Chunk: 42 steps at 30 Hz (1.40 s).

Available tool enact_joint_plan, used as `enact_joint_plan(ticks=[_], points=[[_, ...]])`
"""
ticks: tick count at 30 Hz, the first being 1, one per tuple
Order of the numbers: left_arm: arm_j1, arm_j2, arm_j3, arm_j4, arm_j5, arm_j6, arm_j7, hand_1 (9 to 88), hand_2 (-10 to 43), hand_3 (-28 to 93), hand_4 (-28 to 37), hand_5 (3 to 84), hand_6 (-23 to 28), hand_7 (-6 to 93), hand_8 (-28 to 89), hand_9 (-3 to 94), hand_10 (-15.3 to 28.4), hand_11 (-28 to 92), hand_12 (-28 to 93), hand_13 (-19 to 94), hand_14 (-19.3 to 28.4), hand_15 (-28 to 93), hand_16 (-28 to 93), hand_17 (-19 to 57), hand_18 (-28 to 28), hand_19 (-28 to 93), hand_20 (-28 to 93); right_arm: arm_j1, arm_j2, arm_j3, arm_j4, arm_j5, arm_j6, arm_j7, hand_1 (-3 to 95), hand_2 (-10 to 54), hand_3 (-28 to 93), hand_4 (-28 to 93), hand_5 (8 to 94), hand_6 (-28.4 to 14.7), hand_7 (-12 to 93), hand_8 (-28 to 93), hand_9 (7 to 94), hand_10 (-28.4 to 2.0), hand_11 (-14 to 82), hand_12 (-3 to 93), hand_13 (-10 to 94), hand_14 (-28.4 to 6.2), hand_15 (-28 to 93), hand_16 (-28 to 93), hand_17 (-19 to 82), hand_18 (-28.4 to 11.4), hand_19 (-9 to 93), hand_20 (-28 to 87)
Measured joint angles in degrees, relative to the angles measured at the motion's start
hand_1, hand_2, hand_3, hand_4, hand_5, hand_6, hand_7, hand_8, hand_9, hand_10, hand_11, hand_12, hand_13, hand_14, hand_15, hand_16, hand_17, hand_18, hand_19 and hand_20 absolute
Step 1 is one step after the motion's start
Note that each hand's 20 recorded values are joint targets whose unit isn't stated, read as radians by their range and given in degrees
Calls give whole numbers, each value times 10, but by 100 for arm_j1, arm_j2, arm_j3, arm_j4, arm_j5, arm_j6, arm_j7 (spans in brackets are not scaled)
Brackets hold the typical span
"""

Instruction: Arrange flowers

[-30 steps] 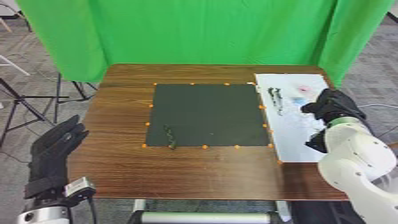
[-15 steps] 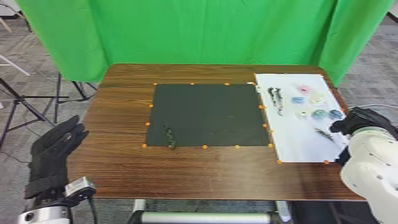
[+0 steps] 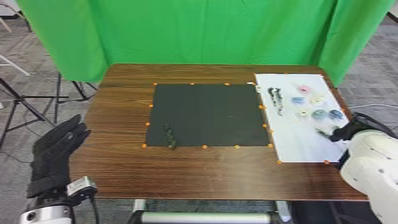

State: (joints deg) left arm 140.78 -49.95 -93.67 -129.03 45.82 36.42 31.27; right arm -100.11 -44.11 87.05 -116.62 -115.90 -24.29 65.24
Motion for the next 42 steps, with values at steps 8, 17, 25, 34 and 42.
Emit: enact_joint_plan(ticks=[8,17,25,34,42], points=[[-2,-96,-18,-1,63,-49,-30,254,53,825,-209,415,109,152,-108,341,198,357,60,214,258,613,-169,-94,209,582,31,-14,-48,-1,65,130,-150,98,332,-1,703,-188,698,-177,112,-48,662,-252,509,237,756,-106,832,212,547,-230,932,297],[-76,-141,-7,3,81,-94,-38,254,53,827,-207,416,110,151,-108,340,196,360,60,215,258,615,-170,-94,210,584,31,214,-43,-304,374,192,-185,176,350,-10,713,-194,707,-169,123,-49,673,-245,512,234,760,-101,831,210,551,-226,932,293],[-86,-210,-13,3,105,-128,-49,256,53,827,-207,416,110,151,-109,341,197,359,59,215,258,615,-170,-94,210,585,31,350,27,-457,506,196,-117,215,413,-14,728,-211,758,-120,182,-54,729,-205,537,239,794,-78,821,208,583,-209,932,299],[-85,-240,-15,6,121,-143,-50,256,53,827,-207,415,110,151,-109,340,197,359,60,215,258,616,-170,-93,210,585,31,476,201,-725,824,42,319,218,534,-15,705,-266,818,-80,212,160,804,-161,544,247,840,-57,802,216,616,-193,932,302],[-82,-270,-16,6,142,-153,-62,256,54,825,-208,415,110,152,-109,340,197,359,60,216,257,616,-170,-93,210,585,30,318,259,-722,832,-160,922,67,534,-18,715,-262,826,-68,224,177,822,-148,543,251,851,-51,793,216,619,-193,932,308]])
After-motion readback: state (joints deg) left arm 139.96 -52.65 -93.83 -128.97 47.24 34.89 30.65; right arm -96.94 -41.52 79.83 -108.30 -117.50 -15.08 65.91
